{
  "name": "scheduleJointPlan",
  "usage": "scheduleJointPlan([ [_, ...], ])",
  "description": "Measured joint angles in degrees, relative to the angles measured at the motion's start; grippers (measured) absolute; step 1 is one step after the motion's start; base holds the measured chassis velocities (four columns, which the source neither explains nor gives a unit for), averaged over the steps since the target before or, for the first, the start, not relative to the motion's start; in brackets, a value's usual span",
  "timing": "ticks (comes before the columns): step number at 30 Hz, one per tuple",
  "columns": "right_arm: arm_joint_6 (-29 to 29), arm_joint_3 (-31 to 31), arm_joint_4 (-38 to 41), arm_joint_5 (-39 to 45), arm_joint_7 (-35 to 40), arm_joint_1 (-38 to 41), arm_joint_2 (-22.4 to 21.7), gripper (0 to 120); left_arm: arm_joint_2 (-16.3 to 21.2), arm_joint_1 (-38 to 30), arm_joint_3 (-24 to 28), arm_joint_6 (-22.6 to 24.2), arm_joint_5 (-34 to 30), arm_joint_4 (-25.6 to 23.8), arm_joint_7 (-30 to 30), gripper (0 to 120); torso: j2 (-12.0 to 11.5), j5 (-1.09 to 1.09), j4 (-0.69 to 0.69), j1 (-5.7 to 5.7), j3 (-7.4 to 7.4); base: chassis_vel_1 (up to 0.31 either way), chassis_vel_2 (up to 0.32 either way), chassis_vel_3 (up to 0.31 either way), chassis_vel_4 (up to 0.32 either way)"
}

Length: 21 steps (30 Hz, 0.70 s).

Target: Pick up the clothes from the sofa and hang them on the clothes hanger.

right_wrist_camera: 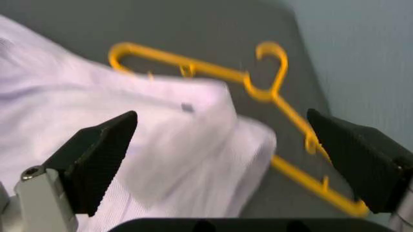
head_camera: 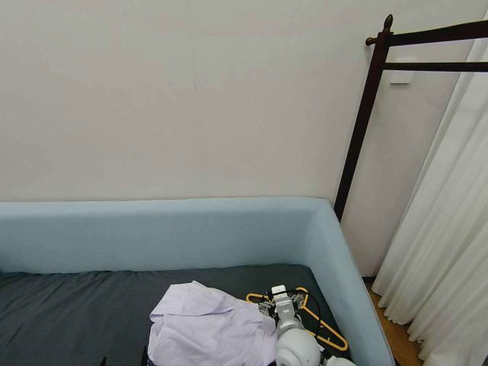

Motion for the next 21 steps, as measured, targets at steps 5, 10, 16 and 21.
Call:
scheduleJointPlan([
  [5, -4.76, 3.06, -4.69, 15.15, 12.68, 4.03, 5.98, 100, -0.30, -0.28, 0.19, -0.36, 0.03, 0.88, -0.39, 97, 0.00, 0.00, 0.01, 0.00, 0.00, 0.000, 0.000, 0.000, 0.000],
  [10, -4.18, 5.66, -6.41, 20.42, 18.22, 5.36, 11.24, 100, -0.44, -0.55, 0.32, -0.41, 0.09, 1.26, -0.71, 97, 0.00, 0.00, 0.02, 0.01, 0.00, 0.000, 0.000, 0.000, 0.000],
  [16, -1.99, 8.93, -13.01, 19.54, 20.74, 6.34, 17.83, 100, -0.62, -1.02, 0.40, -0.41, 0.03, 1.71, -0.86, 97, 0.00, 0.01, 0.02, 0.01, 0.00, 0.000, 0.000, 0.000, 0.000],
  [21, -0.73, 11.85, -19.14, 15.17, 20.60, 7.37, 21.21, 100, -0.84, -1.23, 0.45, -0.41, -0.02, 1.82, -0.92, 99, 0.00, 0.01, 0.02, 0.01, 0.00, 0.000, 0.000, 0.000, 0.000],
])
